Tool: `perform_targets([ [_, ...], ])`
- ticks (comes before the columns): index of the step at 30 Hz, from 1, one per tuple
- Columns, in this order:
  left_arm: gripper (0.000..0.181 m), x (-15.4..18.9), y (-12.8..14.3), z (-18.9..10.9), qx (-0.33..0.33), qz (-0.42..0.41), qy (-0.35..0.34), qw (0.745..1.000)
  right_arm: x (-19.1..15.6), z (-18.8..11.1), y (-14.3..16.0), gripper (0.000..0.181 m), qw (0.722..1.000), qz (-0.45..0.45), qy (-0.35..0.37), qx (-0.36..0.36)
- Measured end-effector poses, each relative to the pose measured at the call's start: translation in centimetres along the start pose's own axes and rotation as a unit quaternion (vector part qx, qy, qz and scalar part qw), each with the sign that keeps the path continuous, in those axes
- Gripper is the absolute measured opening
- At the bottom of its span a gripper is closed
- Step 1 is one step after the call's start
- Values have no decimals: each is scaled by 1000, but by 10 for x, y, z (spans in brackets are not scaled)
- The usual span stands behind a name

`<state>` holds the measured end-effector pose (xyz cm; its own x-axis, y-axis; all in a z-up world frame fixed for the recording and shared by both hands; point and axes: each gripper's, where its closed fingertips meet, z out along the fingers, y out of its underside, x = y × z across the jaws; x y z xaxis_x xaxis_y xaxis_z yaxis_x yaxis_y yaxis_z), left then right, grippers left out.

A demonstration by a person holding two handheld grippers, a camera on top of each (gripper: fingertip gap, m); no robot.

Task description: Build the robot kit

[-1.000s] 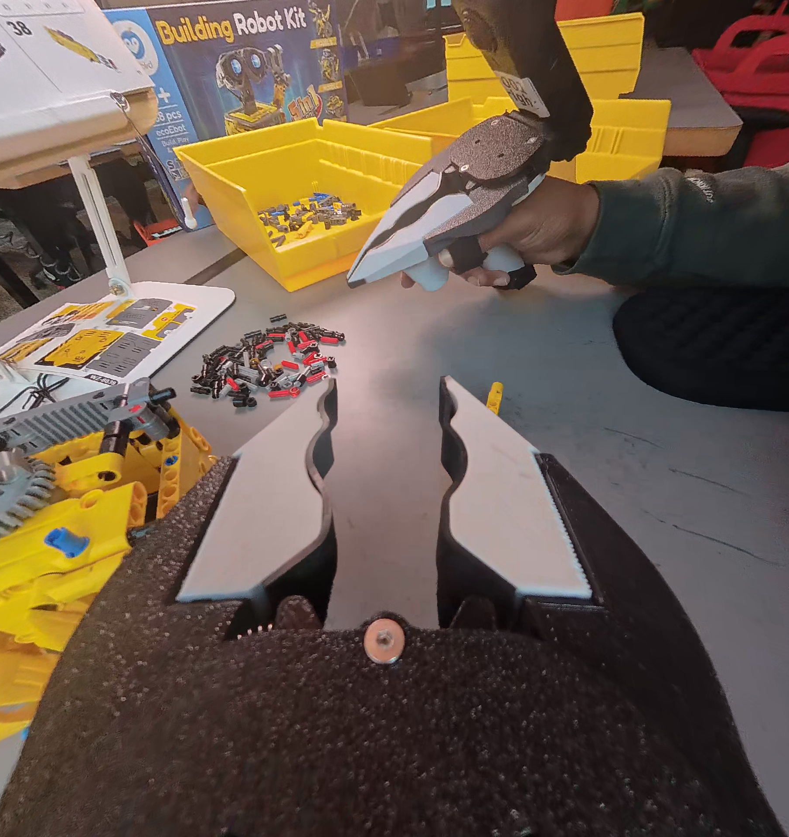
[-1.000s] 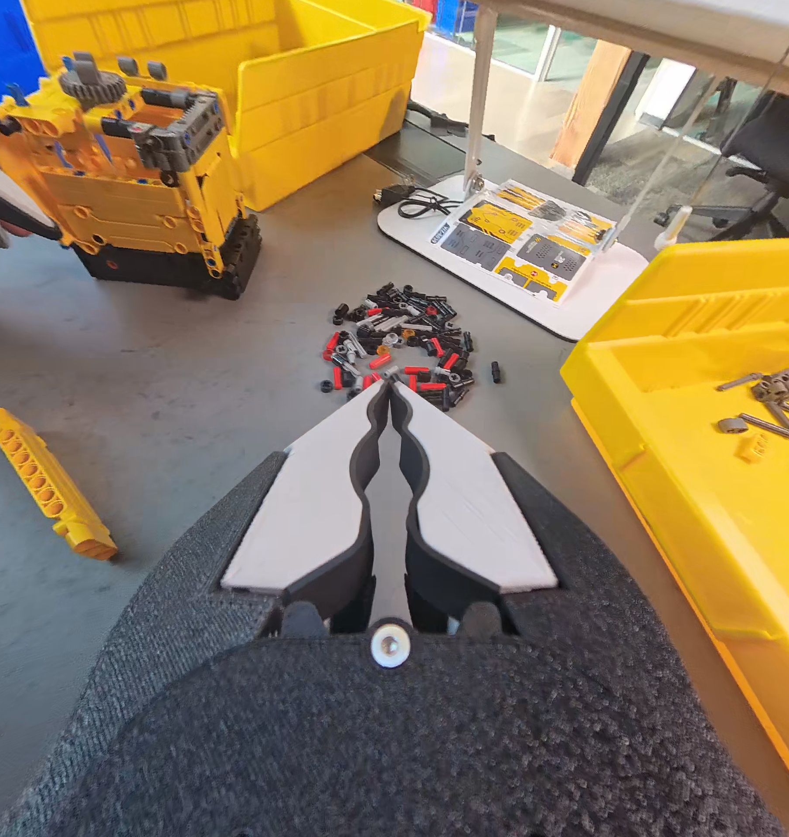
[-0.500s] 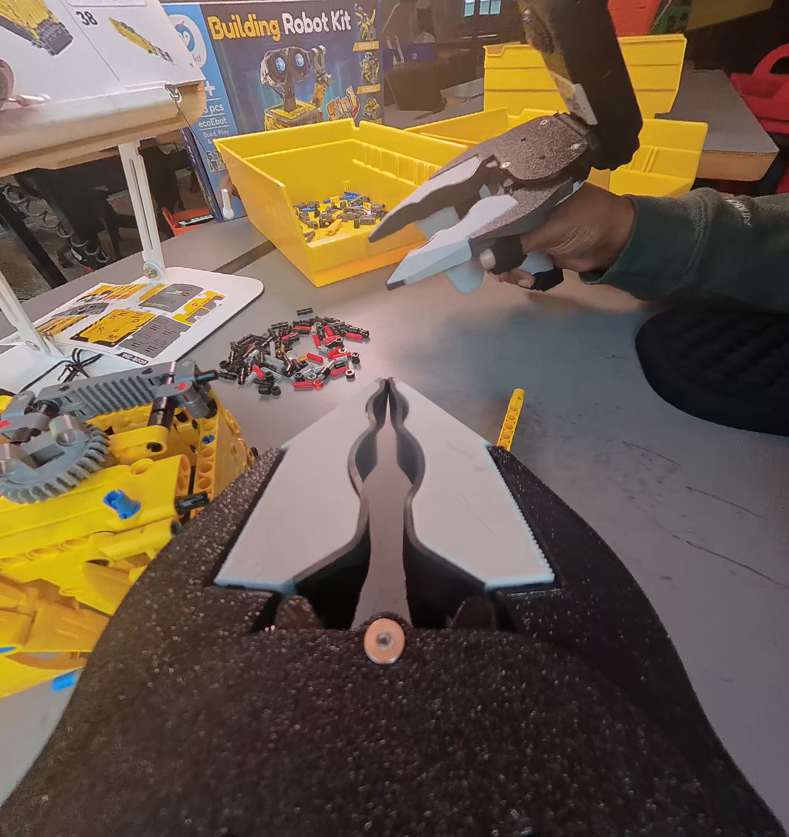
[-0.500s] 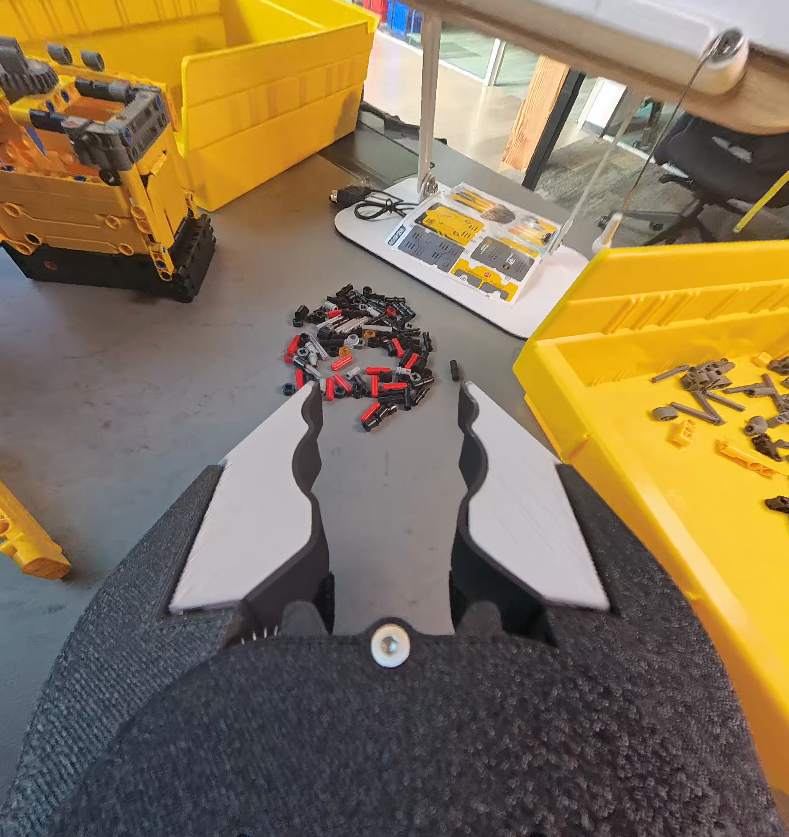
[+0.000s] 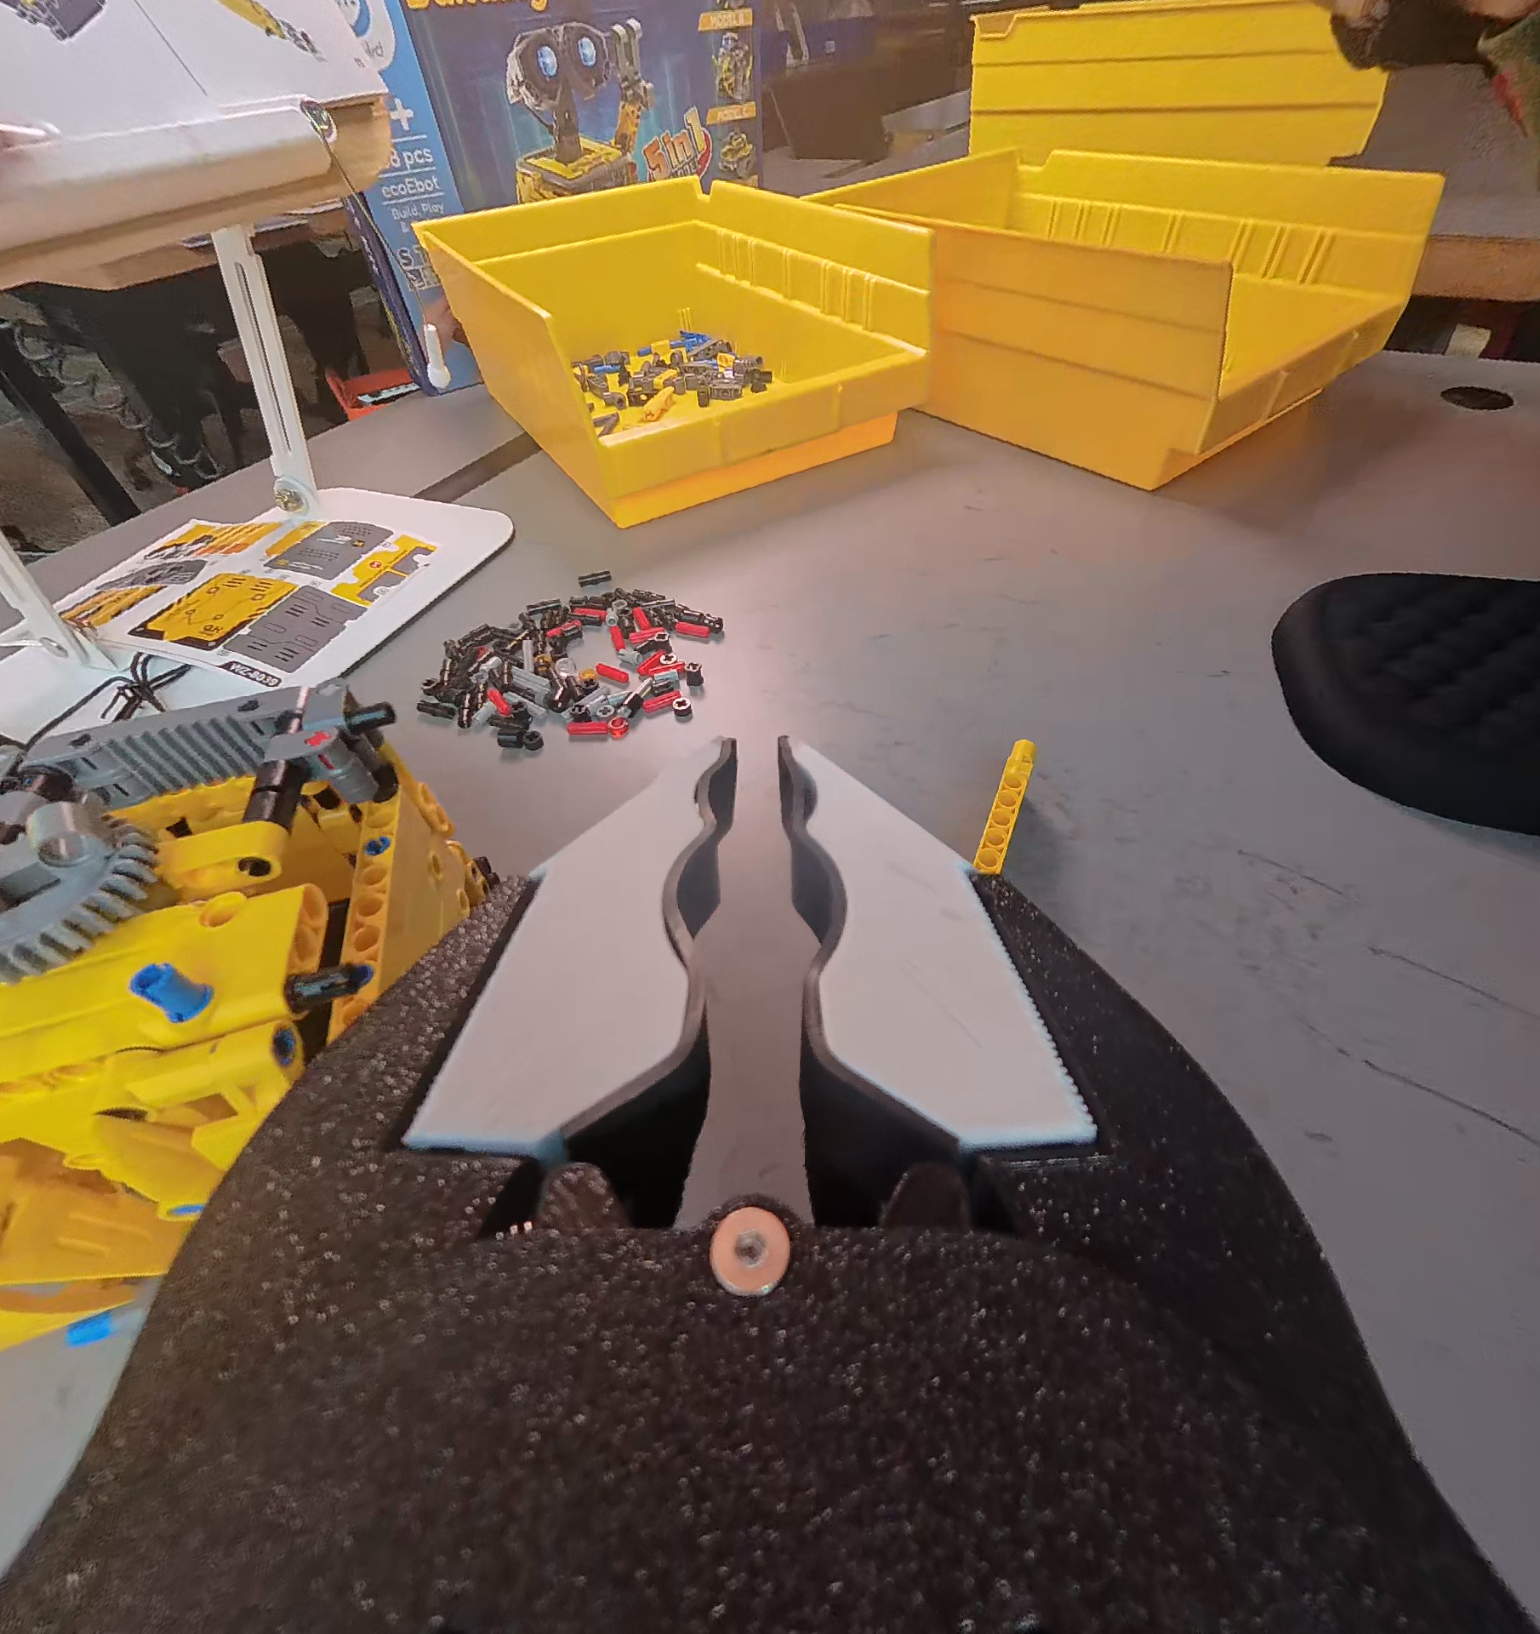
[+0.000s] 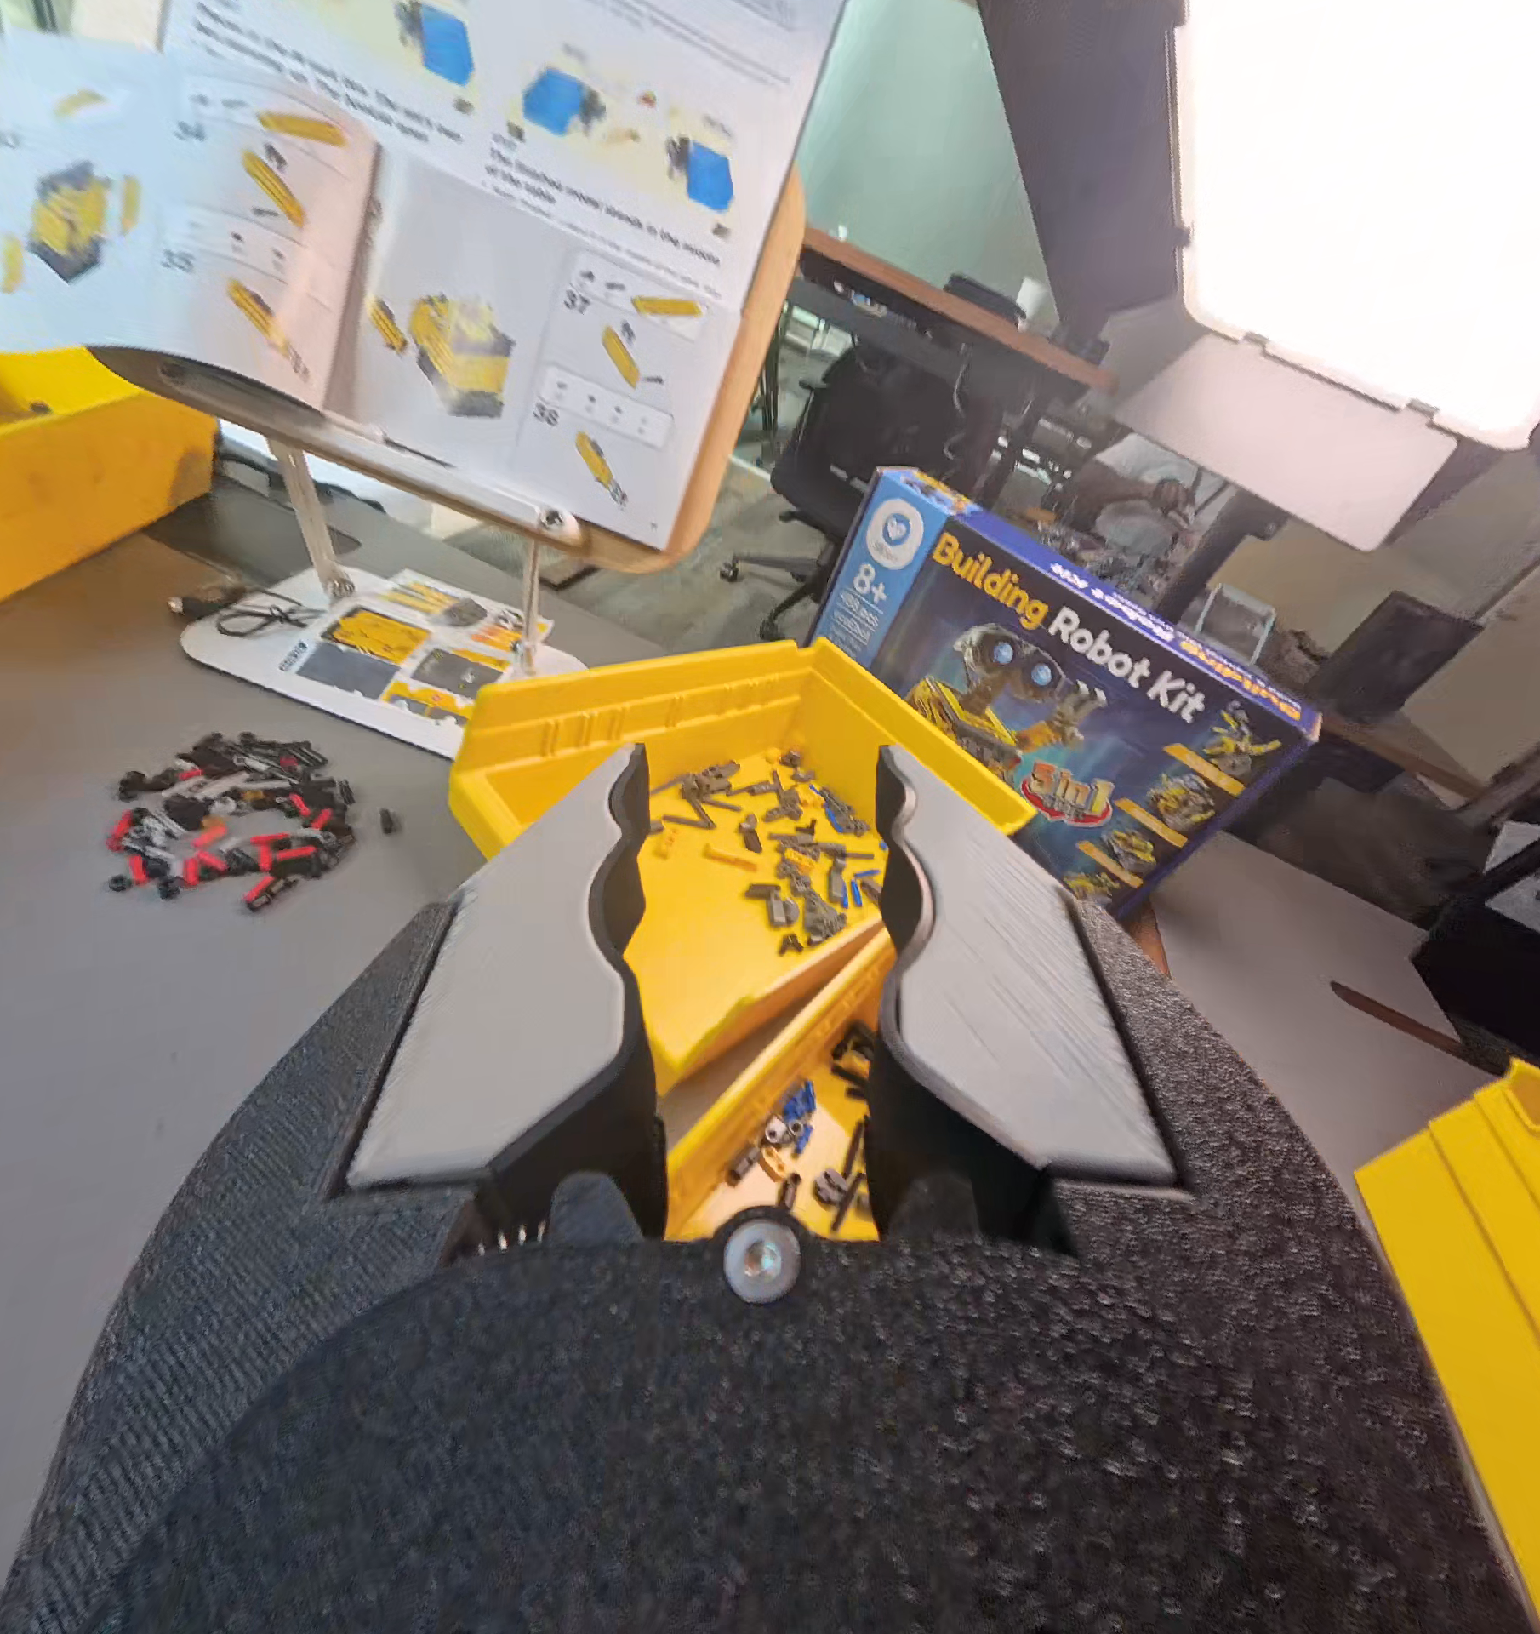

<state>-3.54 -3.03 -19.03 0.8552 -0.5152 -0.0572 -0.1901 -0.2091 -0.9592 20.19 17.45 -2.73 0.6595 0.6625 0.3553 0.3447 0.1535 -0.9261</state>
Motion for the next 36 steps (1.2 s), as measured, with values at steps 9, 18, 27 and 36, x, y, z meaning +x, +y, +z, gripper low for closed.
perform_targets([
  [9,11,4,4,4,-17,18,-6,1000,64,-3,147,30,956,45,-84,-278],
  [18,11,3,9,8,-34,24,-16,999,49,-15,225,27,886,17,-180,-426],
  [27,12,5,22,18,-82,50,-28,995,53,-23,254,0,831,-115,-219,-498],
  [36,12,2,23,18,-84,57,-44,994,49,-27,249,8,788,-177,-323,-493],
])
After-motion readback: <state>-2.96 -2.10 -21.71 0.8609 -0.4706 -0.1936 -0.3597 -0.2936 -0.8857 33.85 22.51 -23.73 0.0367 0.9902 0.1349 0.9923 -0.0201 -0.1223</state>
